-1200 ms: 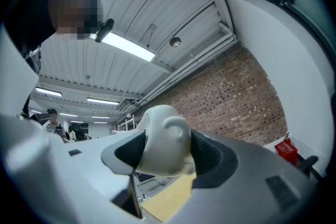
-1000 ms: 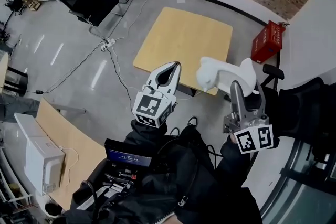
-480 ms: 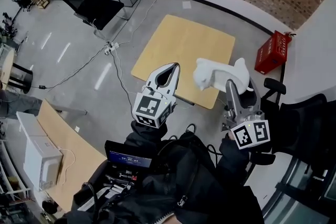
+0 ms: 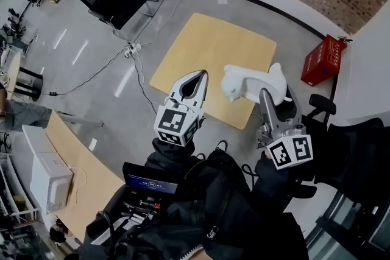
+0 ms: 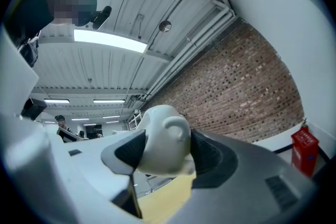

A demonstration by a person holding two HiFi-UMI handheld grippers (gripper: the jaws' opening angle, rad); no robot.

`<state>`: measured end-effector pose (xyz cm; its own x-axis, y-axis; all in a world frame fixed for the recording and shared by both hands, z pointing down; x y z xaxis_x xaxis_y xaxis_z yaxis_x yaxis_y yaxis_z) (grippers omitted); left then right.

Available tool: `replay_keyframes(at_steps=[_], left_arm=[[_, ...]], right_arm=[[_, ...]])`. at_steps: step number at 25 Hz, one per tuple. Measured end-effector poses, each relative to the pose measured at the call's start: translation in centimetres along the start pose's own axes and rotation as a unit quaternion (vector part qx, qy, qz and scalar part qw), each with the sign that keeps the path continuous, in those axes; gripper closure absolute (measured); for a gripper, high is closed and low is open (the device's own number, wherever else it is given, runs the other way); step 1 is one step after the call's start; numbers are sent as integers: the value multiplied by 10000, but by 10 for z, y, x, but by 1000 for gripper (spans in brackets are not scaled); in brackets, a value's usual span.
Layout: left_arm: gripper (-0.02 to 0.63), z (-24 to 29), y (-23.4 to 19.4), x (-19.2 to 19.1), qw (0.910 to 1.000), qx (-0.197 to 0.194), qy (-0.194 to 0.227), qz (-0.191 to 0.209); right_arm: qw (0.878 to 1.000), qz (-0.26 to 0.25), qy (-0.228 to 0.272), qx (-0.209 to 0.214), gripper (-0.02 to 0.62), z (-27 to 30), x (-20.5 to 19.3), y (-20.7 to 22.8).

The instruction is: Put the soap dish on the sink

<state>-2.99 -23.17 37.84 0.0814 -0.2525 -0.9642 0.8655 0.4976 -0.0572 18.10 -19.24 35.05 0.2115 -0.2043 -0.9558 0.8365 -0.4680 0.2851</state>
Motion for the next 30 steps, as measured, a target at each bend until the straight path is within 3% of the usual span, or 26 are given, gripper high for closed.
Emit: replay_keyframes(at_steps=[10,15,22,30], left_arm=[[604,16,-15,-24,9985,178,-502,-122],[604,38,-33,-74,9947,187,-949,-339],[604,44,-58,-116,9890,155,-1411,-427],[604,47,-75,-164,9792,127,-1932,-598]], right_arm=[[9975,381,-588,-62,318,26,-36,24],[9884,720,-1306,-283,318,54,-112,52],[9608,1198,-2414,-647,319,87,-218,81],[9100,1706,-3663,-928,318,127,-334,111]])
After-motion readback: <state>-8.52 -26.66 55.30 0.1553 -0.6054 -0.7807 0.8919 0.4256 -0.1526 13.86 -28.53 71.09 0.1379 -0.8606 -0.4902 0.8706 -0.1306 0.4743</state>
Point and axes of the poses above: the fingertips, and each gripper's own axes: z forward along the fingers, y to its right, x out of its top, the point moved 3 cm from there along -z, backward along the fingers, and after that the axes turned 11 degrees about -y, right-handed, at the moved point
